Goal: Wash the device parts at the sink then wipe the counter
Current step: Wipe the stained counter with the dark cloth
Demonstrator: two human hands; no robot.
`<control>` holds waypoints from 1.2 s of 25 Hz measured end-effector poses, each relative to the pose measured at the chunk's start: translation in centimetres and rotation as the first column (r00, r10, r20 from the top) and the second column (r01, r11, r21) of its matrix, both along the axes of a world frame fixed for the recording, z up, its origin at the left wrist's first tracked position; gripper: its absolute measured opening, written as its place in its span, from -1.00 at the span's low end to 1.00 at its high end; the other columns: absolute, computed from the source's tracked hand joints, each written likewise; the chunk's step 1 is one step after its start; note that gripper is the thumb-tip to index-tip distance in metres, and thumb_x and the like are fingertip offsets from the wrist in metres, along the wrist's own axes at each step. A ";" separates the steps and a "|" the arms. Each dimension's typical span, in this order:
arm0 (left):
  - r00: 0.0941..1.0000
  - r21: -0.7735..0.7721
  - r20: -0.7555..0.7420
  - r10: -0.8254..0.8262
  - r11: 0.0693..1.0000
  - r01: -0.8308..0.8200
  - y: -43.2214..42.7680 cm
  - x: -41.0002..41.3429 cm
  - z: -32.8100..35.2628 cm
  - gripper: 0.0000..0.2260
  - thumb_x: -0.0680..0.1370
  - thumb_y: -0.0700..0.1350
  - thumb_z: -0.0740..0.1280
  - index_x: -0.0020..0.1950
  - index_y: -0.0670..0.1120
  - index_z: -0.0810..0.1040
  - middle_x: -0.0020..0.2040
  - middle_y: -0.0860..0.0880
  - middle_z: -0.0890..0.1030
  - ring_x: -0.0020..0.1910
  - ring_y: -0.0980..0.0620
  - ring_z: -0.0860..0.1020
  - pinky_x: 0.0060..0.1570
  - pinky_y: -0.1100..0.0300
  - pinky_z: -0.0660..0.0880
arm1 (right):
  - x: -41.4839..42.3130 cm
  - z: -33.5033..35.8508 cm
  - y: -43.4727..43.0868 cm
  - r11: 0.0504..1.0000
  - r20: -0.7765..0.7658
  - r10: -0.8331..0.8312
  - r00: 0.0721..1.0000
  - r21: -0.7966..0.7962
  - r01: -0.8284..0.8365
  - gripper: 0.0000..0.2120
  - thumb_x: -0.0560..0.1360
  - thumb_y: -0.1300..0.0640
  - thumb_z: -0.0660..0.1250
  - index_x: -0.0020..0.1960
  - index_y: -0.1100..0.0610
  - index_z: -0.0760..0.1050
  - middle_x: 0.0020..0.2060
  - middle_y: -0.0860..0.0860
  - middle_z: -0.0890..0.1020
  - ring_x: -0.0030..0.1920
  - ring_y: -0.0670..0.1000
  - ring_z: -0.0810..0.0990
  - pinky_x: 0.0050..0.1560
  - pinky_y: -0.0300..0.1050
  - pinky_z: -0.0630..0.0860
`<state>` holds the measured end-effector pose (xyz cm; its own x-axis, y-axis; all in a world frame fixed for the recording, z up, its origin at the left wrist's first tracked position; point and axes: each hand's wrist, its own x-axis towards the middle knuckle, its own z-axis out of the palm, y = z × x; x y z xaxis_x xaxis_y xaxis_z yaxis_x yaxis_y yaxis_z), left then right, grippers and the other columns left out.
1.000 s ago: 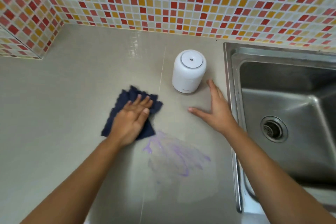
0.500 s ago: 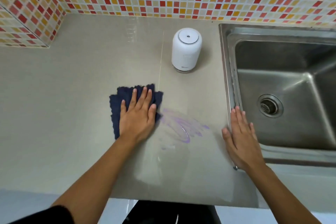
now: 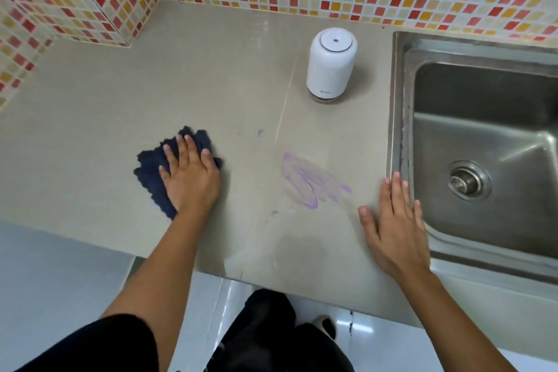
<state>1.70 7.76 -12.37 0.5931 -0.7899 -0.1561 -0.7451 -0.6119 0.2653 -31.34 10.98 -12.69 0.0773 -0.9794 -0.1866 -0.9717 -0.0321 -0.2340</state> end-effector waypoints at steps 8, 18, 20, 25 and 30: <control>0.979 -0.027 0.013 -0.203 0.979 0.203 11.5 -4.0 -0.1 -0.44 0.56 0.11 -0.24 0.54 -0.05 -0.02 0.52 0.11 -0.07 0.51 0.12 -0.11 0.47 0.02 -0.07 | -0.4 0.1 0.0 1.000 0.029 0.019 0.999 -0.001 -0.019 -0.19 0.42 -0.32 -0.36 0.52 0.14 -0.15 0.48 -0.07 -0.22 0.49 -0.07 -0.23 0.45 -0.01 -0.20; 0.979 -0.117 -0.005 -0.202 0.973 0.200 -2.7 0.3 -0.8 -0.53 0.64 0.02 -0.11 0.52 -0.11 0.11 0.55 -0.04 0.10 0.54 0.01 -0.01 0.48 0.01 0.00 | -0.3 -0.4 -0.1 0.999 -0.009 0.027 1.000 -0.046 -0.027 -0.16 0.42 -0.33 -0.36 0.52 0.18 -0.10 0.50 -0.01 -0.17 0.50 -0.04 -0.20 0.46 0.00 -0.18; 0.884 -0.126 0.011 -0.468 0.876 0.465 4.3 -1.6 -0.3 -0.48 0.62 0.12 -0.13 0.48 -0.08 0.24 0.50 0.02 0.22 0.50 0.07 0.08 0.45 0.11 0.05 | -0.3 -0.4 0.0 0.999 -0.002 0.032 1.000 -0.039 -0.032 -0.15 0.41 -0.33 -0.36 0.52 0.19 -0.09 0.49 -0.03 -0.18 0.49 -0.06 -0.20 0.46 0.00 -0.18; 0.874 -0.162 0.127 -0.469 0.860 0.485 9.9 5.6 -0.5 -0.49 0.63 0.10 -0.05 0.37 -0.18 0.42 0.38 -0.09 0.44 0.41 -0.02 0.32 0.37 0.22 0.15 | -0.2 -0.6 -0.1 0.998 0.003 0.017 1.000 -0.055 -0.017 -0.16 0.44 -0.31 -0.30 0.51 0.22 0.00 0.50 0.01 -0.08 0.49 -0.02 -0.12 0.46 0.06 -0.10; 0.999 -0.146 0.052 -0.015 0.989 0.022 -2.5 8.8 -0.4 -0.59 0.65 -0.06 0.01 0.47 -0.18 0.26 0.50 -0.15 0.24 0.50 -0.11 0.14 0.41 0.01 0.12 | 0.0 -0.9 -0.4 0.997 -0.021 0.008 1.000 -0.073 -0.010 -0.18 0.46 -0.31 -0.25 0.50 0.24 0.02 0.51 0.07 -0.01 0.50 0.02 -0.07 0.45 0.08 -0.05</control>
<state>10.54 5.25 -12.78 0.5825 -0.8128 -0.0078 -0.7707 -0.5553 0.3127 -31.31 10.60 -13.60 0.0827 -0.9898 -0.1160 -0.9760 -0.0570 -0.2101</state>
